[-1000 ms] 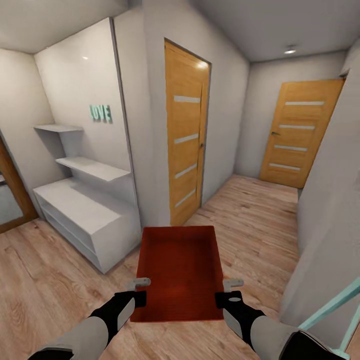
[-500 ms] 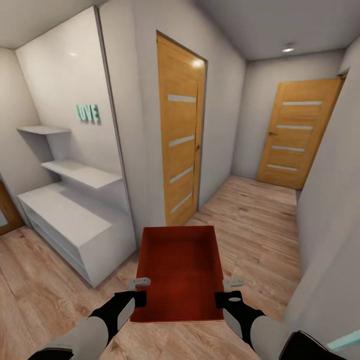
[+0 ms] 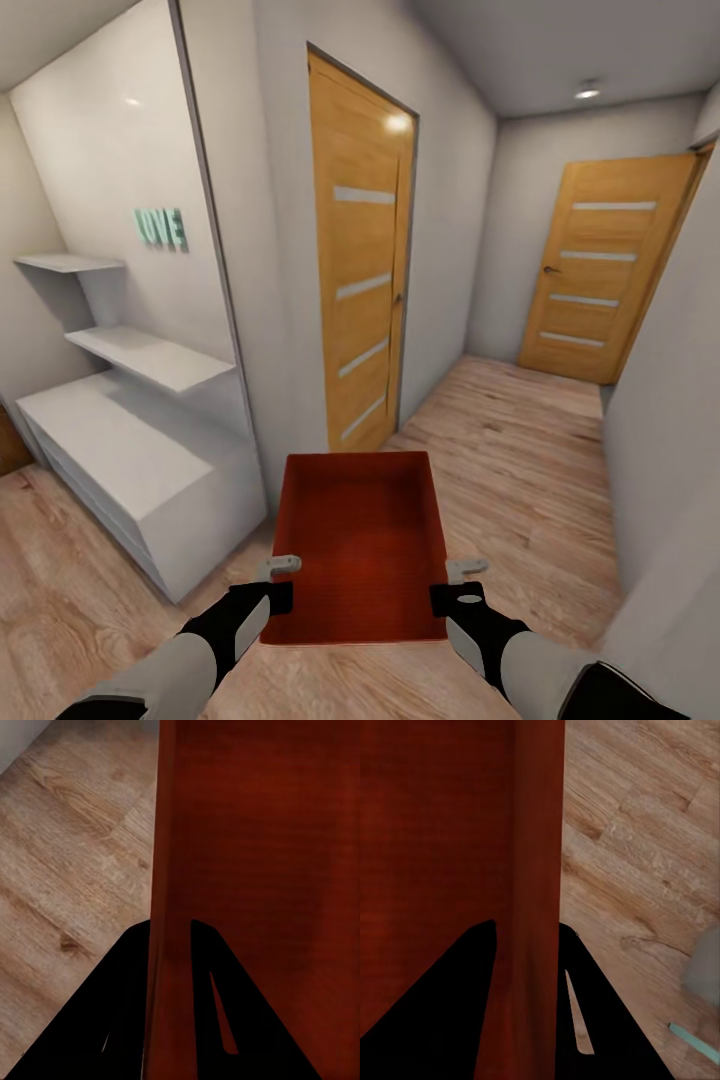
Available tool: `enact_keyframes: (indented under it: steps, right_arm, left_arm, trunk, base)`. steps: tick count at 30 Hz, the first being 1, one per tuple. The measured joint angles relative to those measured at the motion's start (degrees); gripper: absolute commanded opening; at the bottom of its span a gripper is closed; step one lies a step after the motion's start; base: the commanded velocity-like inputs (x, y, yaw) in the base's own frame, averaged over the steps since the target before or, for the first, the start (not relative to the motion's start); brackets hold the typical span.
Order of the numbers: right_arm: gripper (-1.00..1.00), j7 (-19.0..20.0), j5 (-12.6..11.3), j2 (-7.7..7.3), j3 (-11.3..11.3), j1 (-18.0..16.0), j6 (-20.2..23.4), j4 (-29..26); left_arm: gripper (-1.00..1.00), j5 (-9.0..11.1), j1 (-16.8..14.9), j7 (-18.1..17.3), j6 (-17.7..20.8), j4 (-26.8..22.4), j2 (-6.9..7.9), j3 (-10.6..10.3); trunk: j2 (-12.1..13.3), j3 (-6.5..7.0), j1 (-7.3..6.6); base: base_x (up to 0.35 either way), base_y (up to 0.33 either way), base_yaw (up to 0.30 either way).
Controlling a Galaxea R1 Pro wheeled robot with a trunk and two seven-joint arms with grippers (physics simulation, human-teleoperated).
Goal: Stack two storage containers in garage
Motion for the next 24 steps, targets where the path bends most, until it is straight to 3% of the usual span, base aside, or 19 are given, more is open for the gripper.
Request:
enact_keyframes:
  steps: [6, 24]
  right_arm:
    - [-1.0, -0.02, 0.02, -0.02, -0.03, 0.01, -0.01, -0.06]
    - [-1.0, -0.05, -0.02, -0.02, 0.03, 0.01, 0.02, -0.06]
  left_arm:
    - [-1.0, 0.09, -0.03, 0.0, -0.05, 0.03, 0.0, -0.06]
    - [-1.0, 0.11, -0.01, -0.02, -0.04, 0.02, 0.01, -0.06]
  trunk:
    - [0.0, 0.0, 0.0]
    - [0.0, 0.0, 0.0]
  base:
    - [0.322, 0.0, -0.117]
    - [0.322, 0.0, -0.239]
